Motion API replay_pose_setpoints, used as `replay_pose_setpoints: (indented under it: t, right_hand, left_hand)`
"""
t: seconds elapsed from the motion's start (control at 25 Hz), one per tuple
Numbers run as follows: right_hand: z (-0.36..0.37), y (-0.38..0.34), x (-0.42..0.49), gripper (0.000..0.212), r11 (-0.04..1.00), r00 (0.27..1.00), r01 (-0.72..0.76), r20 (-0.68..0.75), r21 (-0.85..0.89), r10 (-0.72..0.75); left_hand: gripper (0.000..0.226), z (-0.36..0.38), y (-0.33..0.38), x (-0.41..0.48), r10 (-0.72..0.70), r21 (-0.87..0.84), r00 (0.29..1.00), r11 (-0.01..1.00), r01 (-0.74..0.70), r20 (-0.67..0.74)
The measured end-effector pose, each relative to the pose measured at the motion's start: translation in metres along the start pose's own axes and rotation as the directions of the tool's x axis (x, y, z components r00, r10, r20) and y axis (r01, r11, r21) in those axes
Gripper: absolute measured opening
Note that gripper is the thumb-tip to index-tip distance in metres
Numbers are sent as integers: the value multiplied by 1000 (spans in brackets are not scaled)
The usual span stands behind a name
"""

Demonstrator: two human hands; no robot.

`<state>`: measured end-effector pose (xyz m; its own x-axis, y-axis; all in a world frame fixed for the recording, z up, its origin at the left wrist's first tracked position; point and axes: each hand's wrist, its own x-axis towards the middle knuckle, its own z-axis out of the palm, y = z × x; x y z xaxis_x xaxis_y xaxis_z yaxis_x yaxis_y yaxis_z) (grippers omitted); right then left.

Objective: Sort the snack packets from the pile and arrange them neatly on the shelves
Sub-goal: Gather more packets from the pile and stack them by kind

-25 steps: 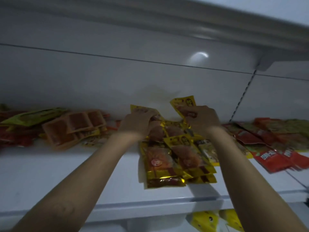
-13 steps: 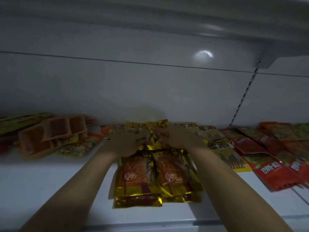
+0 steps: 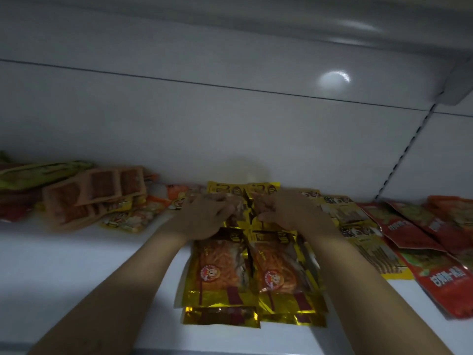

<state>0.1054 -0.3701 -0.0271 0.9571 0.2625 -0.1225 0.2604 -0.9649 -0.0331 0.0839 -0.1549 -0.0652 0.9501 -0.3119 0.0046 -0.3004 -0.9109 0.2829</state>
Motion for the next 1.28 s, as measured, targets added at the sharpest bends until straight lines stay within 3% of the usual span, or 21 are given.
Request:
replay_pose_setpoints:
  t: [0.12,0.36,0.52,0.72,0.88,1.0,1.08,1.16,1.28]
  right_hand:
    - [3,-1,4,59,999,1000,10,7,31,-10]
    - [-2,-9,8,54,996,999,-3,37,-84,6]
    - [-5,-10,7,63,985,995,30,96,-172,-13]
    - [-12,-14,-14,75,997,995,-36,89,-65,42]
    - [-31,-19,-48,62,999,999,-11,-35,41,13]
    - [-31,-26,-83,56,989,998,54,-33,136,-50]
    - [-19,-29,-106,57,983,997,76,-14,169,-75]
    - [-2,-30,-123,57,985,994,96,29,146,-101]
    - [14,-29,-137,61,984,994,85,54,156,-95]
  left_hand:
    - [46,1,13,2,-36,129,998,991,42,-48]
    - [49,2,9,4,-53,158,998,986,46,39]
    - [50,5,10,2,-37,154,999,987,42,-37]
    - [48,2,4,-12,7,37,988,999,-2,-153]
    - [43,-15,0,-32,-13,-112,977,994,-12,-214]
    - [36,-39,18,-63,-17,-107,968,994,-10,-250]
    - [46,-46,36,-90,1,-51,982,999,-10,-190]
    - [59,-38,48,-113,53,84,998,995,-51,-24]
    - [62,-16,53,-124,109,143,990,982,-121,90]
